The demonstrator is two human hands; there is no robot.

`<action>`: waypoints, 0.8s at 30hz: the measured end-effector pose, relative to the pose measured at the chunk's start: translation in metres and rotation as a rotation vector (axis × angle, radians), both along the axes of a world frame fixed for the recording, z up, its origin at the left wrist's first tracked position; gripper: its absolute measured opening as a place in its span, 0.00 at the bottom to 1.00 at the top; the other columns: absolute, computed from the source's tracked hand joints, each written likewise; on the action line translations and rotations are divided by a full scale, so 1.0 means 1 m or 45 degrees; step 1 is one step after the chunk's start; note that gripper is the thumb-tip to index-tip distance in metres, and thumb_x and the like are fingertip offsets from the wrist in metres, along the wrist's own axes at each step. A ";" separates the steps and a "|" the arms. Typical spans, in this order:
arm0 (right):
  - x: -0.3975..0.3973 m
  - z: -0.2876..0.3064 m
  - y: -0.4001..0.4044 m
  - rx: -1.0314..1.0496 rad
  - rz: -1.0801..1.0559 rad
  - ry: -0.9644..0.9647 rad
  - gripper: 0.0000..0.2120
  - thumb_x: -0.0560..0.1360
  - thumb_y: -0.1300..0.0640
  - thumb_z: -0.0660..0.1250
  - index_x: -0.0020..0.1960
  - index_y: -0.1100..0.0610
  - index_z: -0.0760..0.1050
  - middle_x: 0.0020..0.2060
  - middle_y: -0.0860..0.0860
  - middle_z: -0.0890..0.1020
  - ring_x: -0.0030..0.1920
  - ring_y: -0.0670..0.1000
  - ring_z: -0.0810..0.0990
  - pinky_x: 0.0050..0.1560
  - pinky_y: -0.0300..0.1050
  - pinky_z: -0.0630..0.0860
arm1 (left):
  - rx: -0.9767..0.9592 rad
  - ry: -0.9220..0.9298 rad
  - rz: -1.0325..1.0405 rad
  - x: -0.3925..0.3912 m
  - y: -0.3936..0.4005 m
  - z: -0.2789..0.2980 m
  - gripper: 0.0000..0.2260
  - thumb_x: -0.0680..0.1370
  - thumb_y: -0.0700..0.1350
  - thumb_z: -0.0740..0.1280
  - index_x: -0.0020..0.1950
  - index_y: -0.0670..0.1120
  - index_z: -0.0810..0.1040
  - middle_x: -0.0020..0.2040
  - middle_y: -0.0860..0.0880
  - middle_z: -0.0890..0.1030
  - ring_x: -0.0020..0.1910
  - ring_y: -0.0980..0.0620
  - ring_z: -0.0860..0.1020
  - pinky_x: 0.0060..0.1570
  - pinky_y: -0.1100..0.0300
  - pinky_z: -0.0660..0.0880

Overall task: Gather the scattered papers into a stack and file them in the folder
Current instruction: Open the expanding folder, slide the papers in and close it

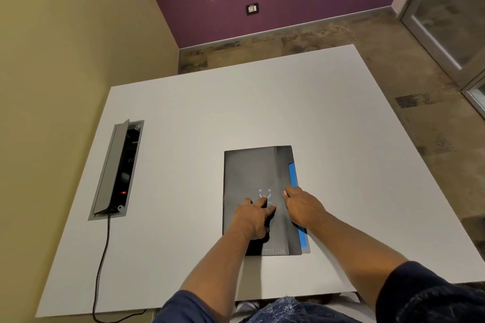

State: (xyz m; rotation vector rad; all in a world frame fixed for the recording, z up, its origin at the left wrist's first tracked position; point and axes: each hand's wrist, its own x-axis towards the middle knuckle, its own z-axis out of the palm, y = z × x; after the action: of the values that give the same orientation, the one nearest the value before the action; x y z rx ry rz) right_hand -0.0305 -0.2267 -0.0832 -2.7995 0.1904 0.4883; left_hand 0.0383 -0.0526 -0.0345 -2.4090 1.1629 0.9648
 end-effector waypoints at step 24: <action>-0.008 -0.009 0.011 0.673 -1.169 -0.220 0.17 0.70 0.37 0.74 0.43 0.50 0.78 0.40 0.49 0.81 0.40 0.52 0.81 0.34 0.45 0.75 | -0.474 0.171 1.794 0.017 0.064 -0.019 0.37 0.61 0.61 0.80 0.60 0.43 0.72 0.57 0.47 0.78 0.56 0.42 0.80 0.56 0.48 0.80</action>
State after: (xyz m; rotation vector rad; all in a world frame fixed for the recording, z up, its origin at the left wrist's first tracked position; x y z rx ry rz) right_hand -0.0383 -0.2155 -0.0921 -1.9376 1.0569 0.0459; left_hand 0.0550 0.0118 -0.0534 -3.4095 -0.6606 1.2587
